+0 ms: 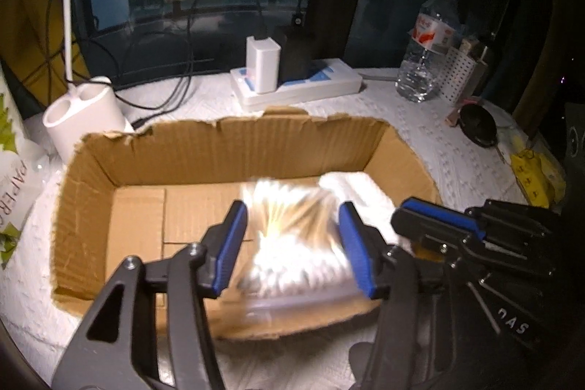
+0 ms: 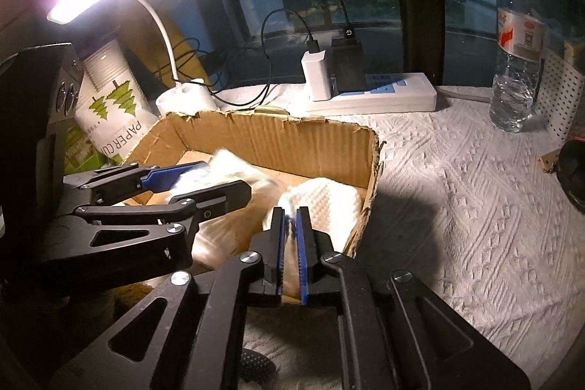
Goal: Organize soft objects
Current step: 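Carry the swab bag and white towel into the cardboard box with both grippers, then open both grippers to release the items in the box and withdraw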
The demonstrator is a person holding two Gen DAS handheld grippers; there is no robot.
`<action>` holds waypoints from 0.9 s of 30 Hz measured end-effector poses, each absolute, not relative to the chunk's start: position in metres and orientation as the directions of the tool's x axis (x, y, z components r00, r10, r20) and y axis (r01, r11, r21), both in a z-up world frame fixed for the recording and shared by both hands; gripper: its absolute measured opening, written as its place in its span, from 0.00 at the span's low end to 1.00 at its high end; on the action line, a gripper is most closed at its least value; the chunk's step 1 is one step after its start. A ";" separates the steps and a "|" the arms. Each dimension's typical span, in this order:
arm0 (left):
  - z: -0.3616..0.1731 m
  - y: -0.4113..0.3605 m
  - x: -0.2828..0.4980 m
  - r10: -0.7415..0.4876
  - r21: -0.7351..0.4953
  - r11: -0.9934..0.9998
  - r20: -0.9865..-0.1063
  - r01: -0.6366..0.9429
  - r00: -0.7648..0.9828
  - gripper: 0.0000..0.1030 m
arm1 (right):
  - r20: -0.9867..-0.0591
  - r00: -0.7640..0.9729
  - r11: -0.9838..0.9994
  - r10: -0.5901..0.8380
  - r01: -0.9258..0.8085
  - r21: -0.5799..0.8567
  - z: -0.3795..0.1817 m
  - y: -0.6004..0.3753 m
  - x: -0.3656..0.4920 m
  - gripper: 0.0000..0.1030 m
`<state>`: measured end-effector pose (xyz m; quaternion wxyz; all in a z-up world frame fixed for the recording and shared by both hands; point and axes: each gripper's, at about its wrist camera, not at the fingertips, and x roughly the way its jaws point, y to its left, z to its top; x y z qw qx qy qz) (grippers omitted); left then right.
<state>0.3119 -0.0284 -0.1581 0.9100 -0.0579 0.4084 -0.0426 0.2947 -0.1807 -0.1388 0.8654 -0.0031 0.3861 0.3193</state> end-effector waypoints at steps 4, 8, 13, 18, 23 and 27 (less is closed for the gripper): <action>-0.148 -0.026 0.305 -0.120 -0.141 0.990 -0.716 0.026 0.688 0.67 | -0.665 0.509 0.801 0.547 -0.550 0.238 -0.134 -0.184 0.290 0.27; -0.139 -0.024 0.296 -0.114 -0.140 0.990 -0.701 0.021 0.704 0.68 | -0.661 0.523 0.808 0.538 -0.543 0.229 -0.129 -0.186 0.285 0.27; -0.128 -0.019 0.283 -0.104 -0.138 0.990 -0.684 0.012 0.722 0.68 | -0.656 0.540 0.816 0.527 -0.537 0.212 -0.120 -0.187 0.275 0.27; -0.120 -0.018 0.267 -0.105 -0.138 0.990 -0.665 0.016 0.739 0.68 | -0.648 0.556 0.820 0.521 -0.536 0.200 -0.111 -0.189 0.262 0.28; -0.111 -0.016 0.250 -0.104 -0.138 0.990 -0.643 0.018 0.759 0.73 | -0.645 0.570 0.828 0.509 -0.530 0.185 -0.103 -0.190 0.249 0.29; -0.105 -0.012 0.235 -0.103 -0.147 0.989 -0.628 0.012 0.771 0.74 | -0.640 0.581 0.832 0.503 -0.525 0.179 -0.097 -0.190 0.239 0.38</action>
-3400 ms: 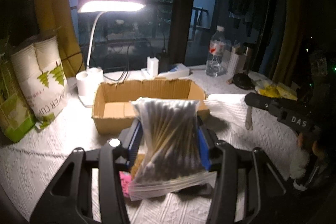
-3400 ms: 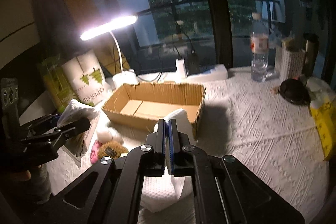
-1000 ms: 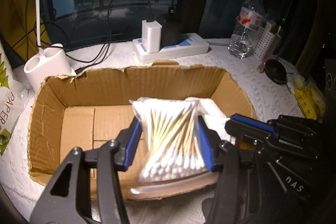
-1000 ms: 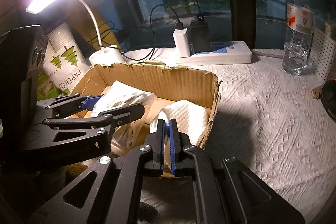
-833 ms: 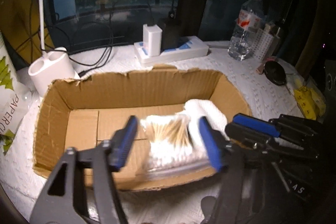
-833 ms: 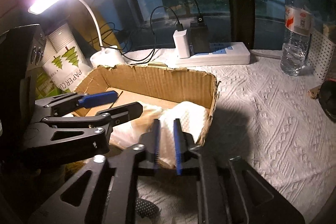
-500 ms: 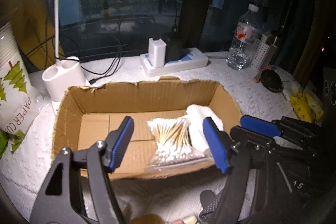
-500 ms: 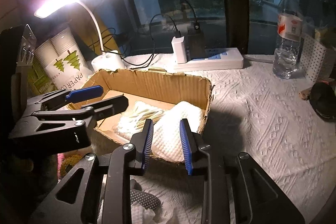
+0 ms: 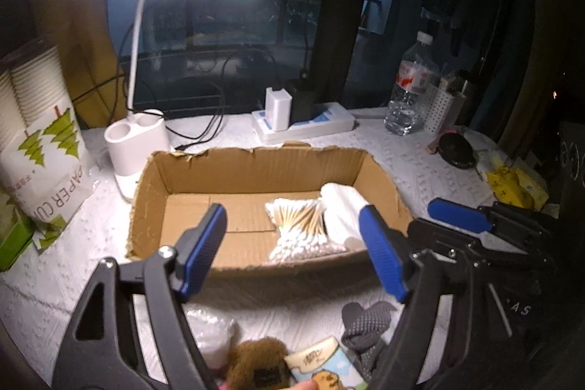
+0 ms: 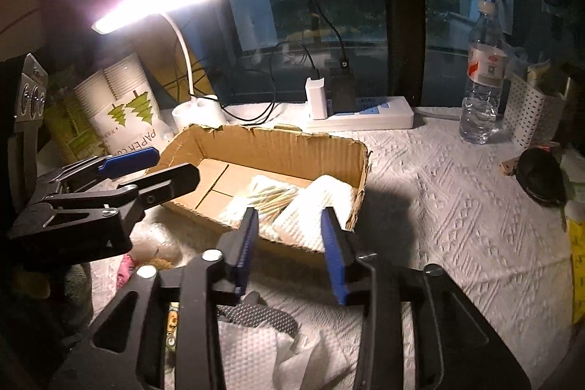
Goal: Organize soft objects
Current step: 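Open both grippers to release the items in the box and withdraw, then grasp the white cloth on the table with the right gripper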
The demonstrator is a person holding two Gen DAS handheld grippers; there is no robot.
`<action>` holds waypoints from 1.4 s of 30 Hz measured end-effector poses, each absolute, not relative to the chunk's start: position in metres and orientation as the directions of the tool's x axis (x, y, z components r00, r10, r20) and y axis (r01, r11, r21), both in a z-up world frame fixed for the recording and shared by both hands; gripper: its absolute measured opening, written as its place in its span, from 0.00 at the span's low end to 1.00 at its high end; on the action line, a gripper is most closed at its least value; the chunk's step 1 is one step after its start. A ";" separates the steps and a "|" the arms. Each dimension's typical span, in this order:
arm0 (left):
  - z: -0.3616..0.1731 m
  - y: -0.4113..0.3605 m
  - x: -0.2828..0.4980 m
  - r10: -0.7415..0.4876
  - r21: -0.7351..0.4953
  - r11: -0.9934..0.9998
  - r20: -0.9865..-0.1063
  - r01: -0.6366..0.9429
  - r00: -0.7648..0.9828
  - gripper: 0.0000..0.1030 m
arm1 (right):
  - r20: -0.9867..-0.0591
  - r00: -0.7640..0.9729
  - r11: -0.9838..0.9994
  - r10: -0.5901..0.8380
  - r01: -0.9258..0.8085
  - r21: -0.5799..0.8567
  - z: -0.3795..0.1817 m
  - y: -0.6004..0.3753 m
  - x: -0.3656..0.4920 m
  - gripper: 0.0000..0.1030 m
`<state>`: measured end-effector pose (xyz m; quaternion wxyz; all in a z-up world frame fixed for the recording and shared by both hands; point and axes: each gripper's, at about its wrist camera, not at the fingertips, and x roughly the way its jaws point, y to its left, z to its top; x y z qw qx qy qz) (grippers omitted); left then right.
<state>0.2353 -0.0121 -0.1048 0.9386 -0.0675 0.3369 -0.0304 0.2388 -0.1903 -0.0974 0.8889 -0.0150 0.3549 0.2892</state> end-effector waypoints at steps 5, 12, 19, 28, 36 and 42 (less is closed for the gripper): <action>-0.098 -0.009 0.219 -0.103 -0.153 0.988 -0.613 0.011 0.783 0.74 | -0.634 0.592 0.834 0.497 -0.527 0.162 -0.090 -0.190 0.224 0.40; -0.093 -0.007 0.197 -0.102 -0.162 0.987 -0.598 0.005 0.795 0.75 | -0.628 0.604 0.838 0.491 -0.525 0.150 -0.085 -0.191 0.203 0.44; -0.090 -0.005 0.176 -0.119 -0.179 0.984 -0.587 0.016 0.801 0.75 | -0.626 0.610 0.844 0.485 -0.514 0.153 -0.085 -0.194 0.185 0.55; -0.095 -0.003 0.151 -0.132 -0.193 0.981 -0.579 0.022 0.805 0.87 | -0.625 0.627 0.858 0.466 -0.493 0.146 -0.086 -0.199 0.164 0.72; -0.100 0.000 0.132 -0.145 -0.213 0.977 -0.575 0.024 0.805 0.93 | -0.631 0.630 0.867 0.452 -0.477 0.144 -0.091 -0.203 0.146 0.72; -0.106 0.004 0.119 -0.158 -0.228 0.973 -0.578 0.027 0.800 0.97 | -0.642 0.625 0.870 0.444 -0.473 0.141 -0.099 -0.203 0.136 0.75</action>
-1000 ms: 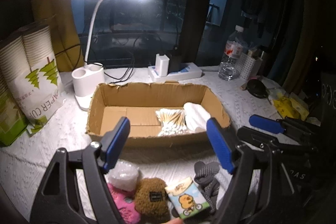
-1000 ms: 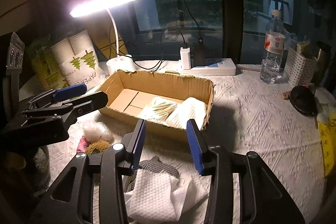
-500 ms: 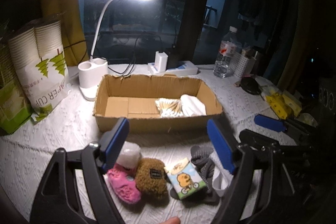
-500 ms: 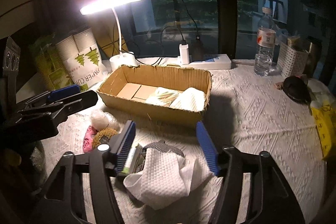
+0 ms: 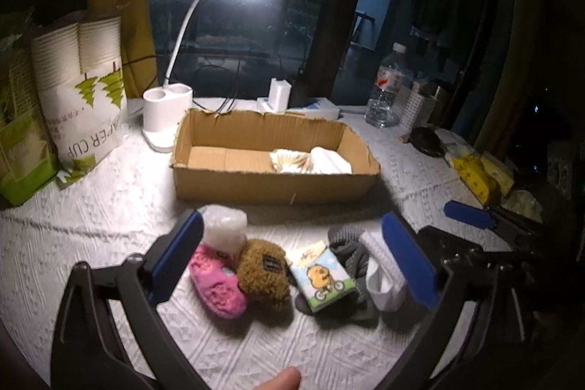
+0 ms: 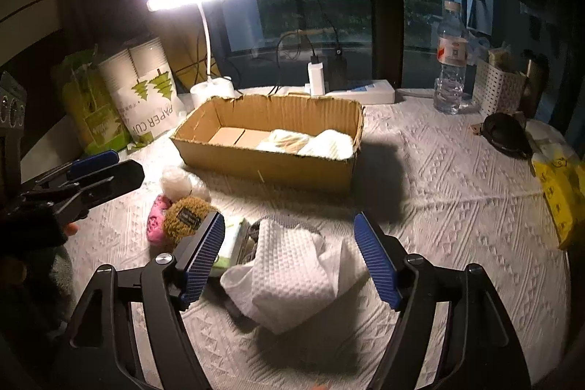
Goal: Organize soft objects
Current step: 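Grasp the white cloth on the table with the right gripper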
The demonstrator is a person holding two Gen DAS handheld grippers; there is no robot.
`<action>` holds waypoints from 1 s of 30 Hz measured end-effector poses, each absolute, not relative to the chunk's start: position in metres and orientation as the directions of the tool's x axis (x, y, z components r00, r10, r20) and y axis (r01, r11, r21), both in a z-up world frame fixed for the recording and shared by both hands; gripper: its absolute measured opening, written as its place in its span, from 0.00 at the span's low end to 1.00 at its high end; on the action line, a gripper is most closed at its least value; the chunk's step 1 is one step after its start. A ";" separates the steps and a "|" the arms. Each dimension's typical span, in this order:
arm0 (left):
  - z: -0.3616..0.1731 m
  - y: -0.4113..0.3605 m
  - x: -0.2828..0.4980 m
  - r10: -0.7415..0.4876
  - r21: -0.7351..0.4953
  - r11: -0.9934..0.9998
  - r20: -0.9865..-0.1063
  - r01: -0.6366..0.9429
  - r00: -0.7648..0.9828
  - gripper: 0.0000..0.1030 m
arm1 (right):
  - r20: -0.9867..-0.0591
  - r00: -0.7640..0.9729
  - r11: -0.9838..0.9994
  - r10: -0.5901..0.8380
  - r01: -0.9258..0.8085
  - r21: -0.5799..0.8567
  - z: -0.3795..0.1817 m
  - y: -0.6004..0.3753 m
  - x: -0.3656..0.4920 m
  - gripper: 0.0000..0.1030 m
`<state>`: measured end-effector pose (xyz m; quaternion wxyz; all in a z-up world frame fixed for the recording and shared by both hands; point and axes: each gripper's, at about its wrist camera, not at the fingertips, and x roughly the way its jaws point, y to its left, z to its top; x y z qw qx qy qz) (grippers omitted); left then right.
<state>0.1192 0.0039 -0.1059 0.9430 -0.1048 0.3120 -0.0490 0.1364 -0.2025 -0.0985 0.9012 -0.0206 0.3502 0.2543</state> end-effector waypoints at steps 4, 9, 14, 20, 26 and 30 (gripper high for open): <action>-0.113 0.008 0.112 -0.165 -0.246 0.969 -0.585 0.021 0.794 0.97 | -0.658 0.610 0.867 0.443 -0.478 0.141 -0.108 -0.199 0.131 0.75; -0.123 0.010 0.106 -0.166 -0.251 0.968 -0.601 0.012 0.782 0.97 | -0.683 0.583 0.862 0.440 -0.488 0.138 -0.120 -0.194 0.127 0.75; -0.132 0.010 0.103 -0.157 -0.245 0.969 -0.617 0.000 0.771 0.97 | -0.708 0.553 0.852 0.439 -0.507 0.132 -0.135 -0.188 0.125 0.75; -0.141 0.011 0.103 -0.147 -0.245 0.969 -0.633 -0.017 0.760 0.97 | -0.733 0.526 0.837 0.431 -0.536 0.108 -0.148 -0.177 0.125 0.76; -0.145 0.009 0.108 -0.143 -0.236 0.972 -0.647 -0.019 0.749 0.97 | -0.750 0.517 0.845 0.412 -0.526 0.101 -0.159 -0.178 0.133 0.76; -0.147 0.006 0.112 -0.136 -0.228 0.973 -0.656 -0.023 0.743 0.97 | -0.760 0.494 0.839 0.422 -0.530 0.122 -0.166 -0.181 0.137 0.47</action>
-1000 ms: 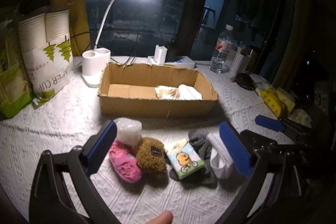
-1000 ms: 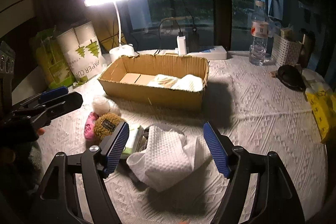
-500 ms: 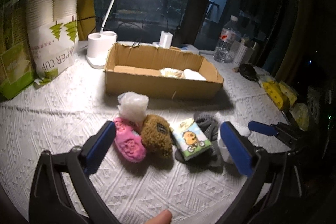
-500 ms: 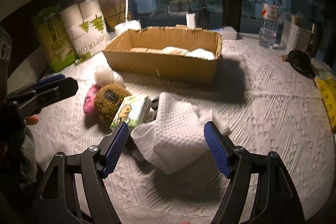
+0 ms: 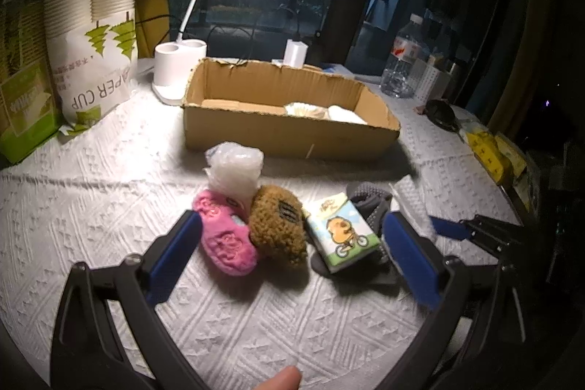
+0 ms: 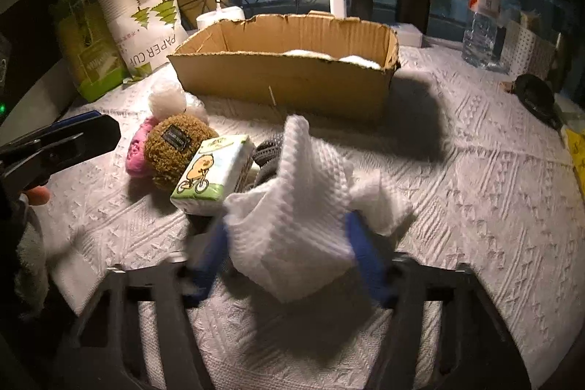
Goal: Organize soft objects
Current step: 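Grasp the white cloth on the table with the right gripper, then grasp the grey glove with the left gripper while the right gripper holds the white cloth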
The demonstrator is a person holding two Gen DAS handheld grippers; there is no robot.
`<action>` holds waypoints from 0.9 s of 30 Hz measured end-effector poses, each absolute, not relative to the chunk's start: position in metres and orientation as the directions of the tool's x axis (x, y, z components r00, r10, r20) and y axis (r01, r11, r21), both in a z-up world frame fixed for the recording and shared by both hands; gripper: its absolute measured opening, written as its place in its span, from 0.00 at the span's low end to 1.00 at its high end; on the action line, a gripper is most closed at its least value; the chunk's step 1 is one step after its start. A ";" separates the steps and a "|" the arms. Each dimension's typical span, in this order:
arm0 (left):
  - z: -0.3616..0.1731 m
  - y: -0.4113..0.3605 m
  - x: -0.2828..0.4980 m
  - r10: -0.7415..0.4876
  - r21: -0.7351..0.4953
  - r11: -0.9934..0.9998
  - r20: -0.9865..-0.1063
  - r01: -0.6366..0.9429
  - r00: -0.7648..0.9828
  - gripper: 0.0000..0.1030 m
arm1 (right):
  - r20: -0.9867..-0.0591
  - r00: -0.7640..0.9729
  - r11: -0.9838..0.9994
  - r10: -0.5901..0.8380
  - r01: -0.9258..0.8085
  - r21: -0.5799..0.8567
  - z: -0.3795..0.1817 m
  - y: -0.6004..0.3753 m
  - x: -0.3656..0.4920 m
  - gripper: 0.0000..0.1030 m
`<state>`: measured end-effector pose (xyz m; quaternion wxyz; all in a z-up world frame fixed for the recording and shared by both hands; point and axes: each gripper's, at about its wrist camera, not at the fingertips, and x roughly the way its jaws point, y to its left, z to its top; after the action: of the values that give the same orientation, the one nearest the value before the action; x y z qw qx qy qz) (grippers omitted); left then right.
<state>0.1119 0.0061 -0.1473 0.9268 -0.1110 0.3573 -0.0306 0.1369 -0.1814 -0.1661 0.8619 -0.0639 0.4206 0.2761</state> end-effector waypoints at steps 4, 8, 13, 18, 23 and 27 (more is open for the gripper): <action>-0.148 -0.001 0.116 -0.133 -0.212 0.977 -0.663 -0.014 0.736 0.97 | -0.748 0.479 0.826 0.459 -0.540 0.162 -0.166 -0.188 0.137 0.23; -0.147 -0.012 0.121 -0.133 -0.193 0.981 -0.670 0.001 0.731 0.97 | -0.723 0.501 0.829 0.477 -0.530 0.180 -0.158 -0.200 0.138 0.15; -0.148 -0.033 0.128 -0.157 -0.174 0.983 -0.679 0.050 0.717 0.97 | -0.692 0.535 0.839 0.485 -0.507 0.196 -0.149 -0.220 0.140 0.10; -0.150 -0.056 0.137 -0.168 -0.146 0.985 -0.692 0.091 0.702 0.97 | -0.679 0.554 0.851 0.483 -0.481 0.212 -0.148 -0.239 0.147 0.09; -0.155 -0.079 0.149 -0.180 -0.116 0.984 -0.706 0.138 0.685 0.96 | -0.664 0.575 0.861 0.478 -0.457 0.224 -0.146 -0.259 0.152 0.08; -0.159 -0.094 0.158 -0.195 -0.097 0.979 -0.708 0.180 0.679 0.96 | -0.651 0.593 0.870 0.473 -0.432 0.238 -0.144 -0.276 0.157 0.08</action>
<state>0.1576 -0.0942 -0.1589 0.9162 -0.0097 0.3873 -0.1022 0.1571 -0.2757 -0.1440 0.8921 0.0275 0.3728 0.2539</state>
